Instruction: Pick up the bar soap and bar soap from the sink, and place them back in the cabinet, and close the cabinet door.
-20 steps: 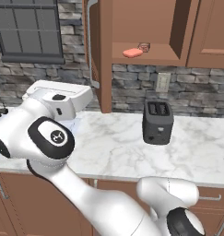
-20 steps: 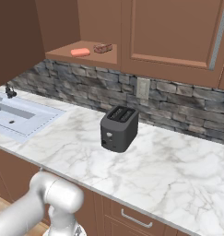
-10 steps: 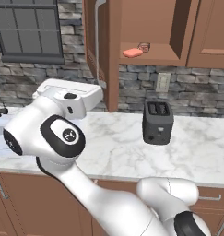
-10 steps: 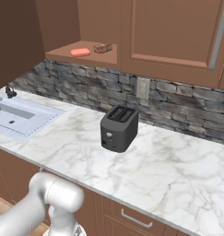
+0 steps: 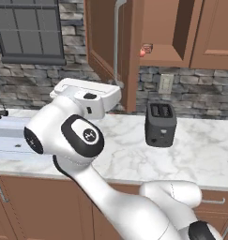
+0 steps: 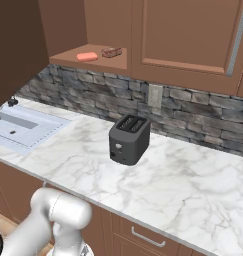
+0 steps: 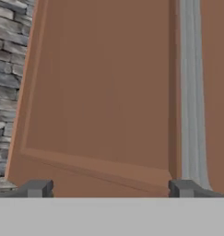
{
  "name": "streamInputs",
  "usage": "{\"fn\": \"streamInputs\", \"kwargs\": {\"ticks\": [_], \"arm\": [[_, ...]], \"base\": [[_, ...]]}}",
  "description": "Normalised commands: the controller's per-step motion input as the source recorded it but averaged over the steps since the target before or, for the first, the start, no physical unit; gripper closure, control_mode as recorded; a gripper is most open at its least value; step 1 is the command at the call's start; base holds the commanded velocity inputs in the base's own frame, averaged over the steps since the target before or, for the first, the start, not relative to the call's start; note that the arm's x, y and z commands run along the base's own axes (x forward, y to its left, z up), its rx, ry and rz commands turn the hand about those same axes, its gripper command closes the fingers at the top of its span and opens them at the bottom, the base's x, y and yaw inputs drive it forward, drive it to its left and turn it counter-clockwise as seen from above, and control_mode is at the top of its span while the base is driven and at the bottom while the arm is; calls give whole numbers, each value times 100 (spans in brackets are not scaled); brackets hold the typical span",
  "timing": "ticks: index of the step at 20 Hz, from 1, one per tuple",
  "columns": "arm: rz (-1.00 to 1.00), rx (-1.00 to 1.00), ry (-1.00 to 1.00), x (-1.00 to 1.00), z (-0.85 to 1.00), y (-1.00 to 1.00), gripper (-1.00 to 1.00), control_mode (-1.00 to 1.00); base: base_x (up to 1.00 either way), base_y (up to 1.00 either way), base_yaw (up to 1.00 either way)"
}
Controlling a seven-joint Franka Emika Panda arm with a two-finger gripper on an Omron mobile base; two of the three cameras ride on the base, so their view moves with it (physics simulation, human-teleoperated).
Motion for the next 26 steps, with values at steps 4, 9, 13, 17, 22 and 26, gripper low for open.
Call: {"fn": "streamInputs", "kwargs": {"ticks": [4,9,13,17,22,26], "arm": [[0,0,-1,0,0,-58,-100,-100],[0,0,-1,0,0,-56,-100,-100],[0,0,-2,0,0,-53,-100,-100],[0,0,-1,0,-2,-50,-100,-100],[0,0,-1,0,-3,-48,-100,-100],[0,0,-1,0,-4,-46,-100,-100]], "base": [[0,0,0],[0,0,0],[0,0,0],[0,0,0],[0,0,0],[0,0,0]]}}
